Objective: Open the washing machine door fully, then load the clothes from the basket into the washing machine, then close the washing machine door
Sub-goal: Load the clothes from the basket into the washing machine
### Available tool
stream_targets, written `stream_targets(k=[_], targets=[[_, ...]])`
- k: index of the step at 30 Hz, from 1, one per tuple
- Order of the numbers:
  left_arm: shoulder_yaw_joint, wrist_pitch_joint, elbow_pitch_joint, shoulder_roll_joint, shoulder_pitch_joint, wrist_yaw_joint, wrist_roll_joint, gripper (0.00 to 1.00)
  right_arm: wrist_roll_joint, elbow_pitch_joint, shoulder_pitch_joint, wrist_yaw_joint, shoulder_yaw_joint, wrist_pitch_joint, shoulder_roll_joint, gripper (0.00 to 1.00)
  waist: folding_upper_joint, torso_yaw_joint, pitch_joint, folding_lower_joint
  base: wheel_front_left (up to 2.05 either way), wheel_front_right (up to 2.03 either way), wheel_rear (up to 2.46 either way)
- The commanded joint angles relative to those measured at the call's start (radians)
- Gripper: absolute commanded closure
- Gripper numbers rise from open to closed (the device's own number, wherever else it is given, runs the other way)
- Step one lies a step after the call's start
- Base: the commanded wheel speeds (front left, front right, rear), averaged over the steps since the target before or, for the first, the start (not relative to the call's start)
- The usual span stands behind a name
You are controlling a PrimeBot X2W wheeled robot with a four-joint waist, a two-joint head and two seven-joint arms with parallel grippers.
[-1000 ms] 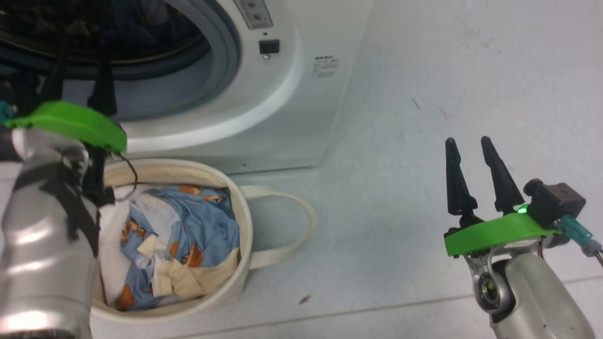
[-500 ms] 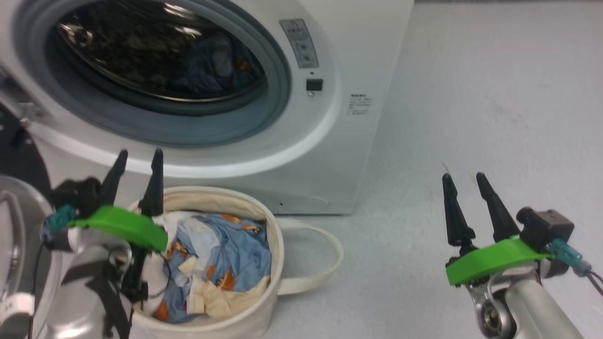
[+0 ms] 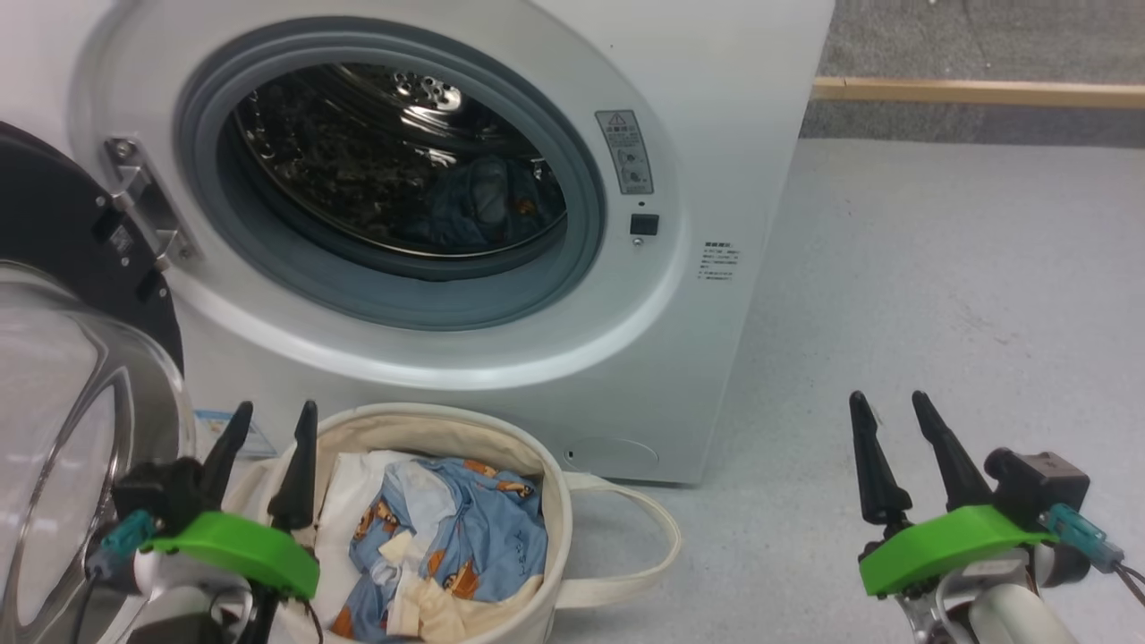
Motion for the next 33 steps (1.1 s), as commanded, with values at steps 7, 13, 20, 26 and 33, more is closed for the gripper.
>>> stream_targets(k=[7,13,20,26,33], targets=[[0.051,-0.005,-0.064,0.008,0.000,-0.006,0.017,0.00,0.002,-0.033,-0.006,0.001,0.008,-0.012,-0.018,0.00,-0.0001,0.013,-0.006,0.0003,0.00,0.00,0.00],[0.048,-0.005,-0.071,0.005,0.002,-0.006,0.027,0.00,0.003,-0.035,-0.007,0.001,0.005,-0.012,-0.017,0.00,-0.0001,0.016,-0.002,0.0003,0.00,0.00,0.00],[0.058,-0.005,-0.079,0.002,0.003,-0.006,0.035,0.00,0.002,-0.036,-0.014,0.001,0.003,-0.012,-0.018,0.00,-0.0001,0.011,-0.002,0.0003,0.00,0.00,0.00],[0.064,-0.005,-0.086,-0.002,0.005,-0.006,0.037,0.00,0.001,-0.037,-0.018,0.001,0.006,-0.012,-0.020,0.00,-0.0001,0.010,-0.001,0.0003,0.00,0.00,0.00],[0.072,-0.005,-0.082,-0.004,0.003,-0.006,0.034,0.00,0.000,-0.037,-0.021,0.001,0.006,-0.012,-0.020,0.00,-0.0001,0.007,-0.001,0.0003,0.00,0.00,0.00]])
